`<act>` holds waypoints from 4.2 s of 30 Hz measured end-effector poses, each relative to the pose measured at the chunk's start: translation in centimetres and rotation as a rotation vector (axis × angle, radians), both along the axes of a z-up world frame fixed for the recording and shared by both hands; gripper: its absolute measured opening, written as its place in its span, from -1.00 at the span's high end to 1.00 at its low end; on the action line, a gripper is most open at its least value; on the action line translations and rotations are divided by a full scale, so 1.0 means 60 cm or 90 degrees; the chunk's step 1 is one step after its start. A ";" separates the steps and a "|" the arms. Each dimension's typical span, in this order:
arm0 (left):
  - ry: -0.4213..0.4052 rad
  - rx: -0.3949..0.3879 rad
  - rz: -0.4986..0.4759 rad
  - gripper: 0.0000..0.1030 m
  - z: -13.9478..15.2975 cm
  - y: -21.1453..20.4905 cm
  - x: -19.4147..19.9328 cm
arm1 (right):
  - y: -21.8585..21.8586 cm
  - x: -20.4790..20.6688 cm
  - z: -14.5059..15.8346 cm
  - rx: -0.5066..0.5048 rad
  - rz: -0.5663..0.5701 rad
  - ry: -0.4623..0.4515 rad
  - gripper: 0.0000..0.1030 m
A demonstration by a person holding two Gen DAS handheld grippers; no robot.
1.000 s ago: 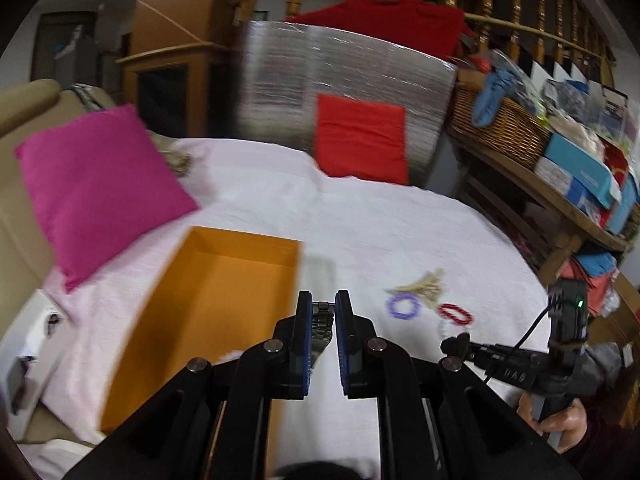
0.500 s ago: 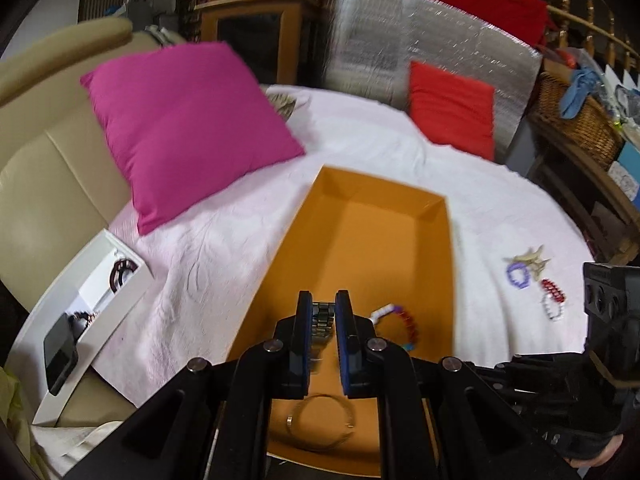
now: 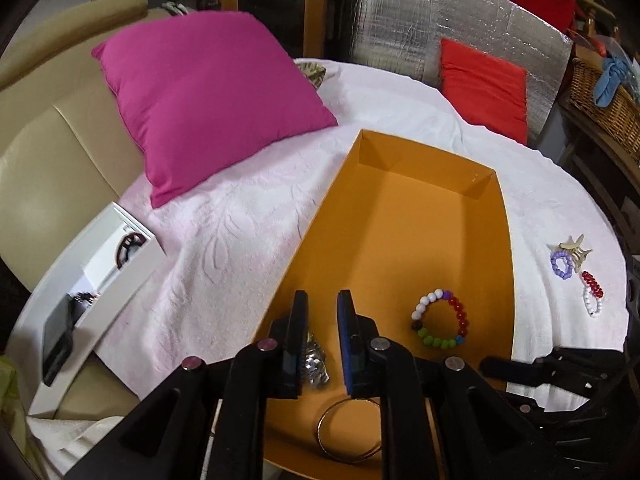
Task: Organize jewelry
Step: 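Open the right tool to drop the black hair tie into the box, then move both tools back over the remaining bracelets and claw clip, then grasp the white pearl bracelet with the left tool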
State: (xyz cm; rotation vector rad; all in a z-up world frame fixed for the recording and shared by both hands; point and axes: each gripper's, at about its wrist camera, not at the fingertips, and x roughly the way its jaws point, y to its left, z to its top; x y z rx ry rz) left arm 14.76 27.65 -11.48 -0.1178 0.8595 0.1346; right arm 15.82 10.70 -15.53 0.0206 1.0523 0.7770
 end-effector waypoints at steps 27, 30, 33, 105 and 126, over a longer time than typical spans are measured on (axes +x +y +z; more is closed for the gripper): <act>-0.083 0.142 -0.111 -0.27 0.081 -0.323 -0.070 | -0.400 -0.067 0.049 0.058 -0.218 -0.073 0.23; -0.081 0.152 -0.119 -0.27 0.078 -0.343 -0.070 | -0.454 -0.081 0.046 0.041 -0.251 -0.085 0.23; -0.073 0.155 -0.124 -0.27 0.076 -0.360 -0.069 | -0.495 -0.087 0.047 0.045 -0.274 -0.088 0.23; -0.026 0.252 -0.262 -0.29 0.031 -0.617 -0.058 | -0.713 -0.121 0.031 0.127 -0.434 -0.068 0.23; 0.109 0.000 -0.332 -0.30 -0.093 -0.703 0.106 | -0.743 -0.113 0.015 0.164 -0.474 -0.011 0.23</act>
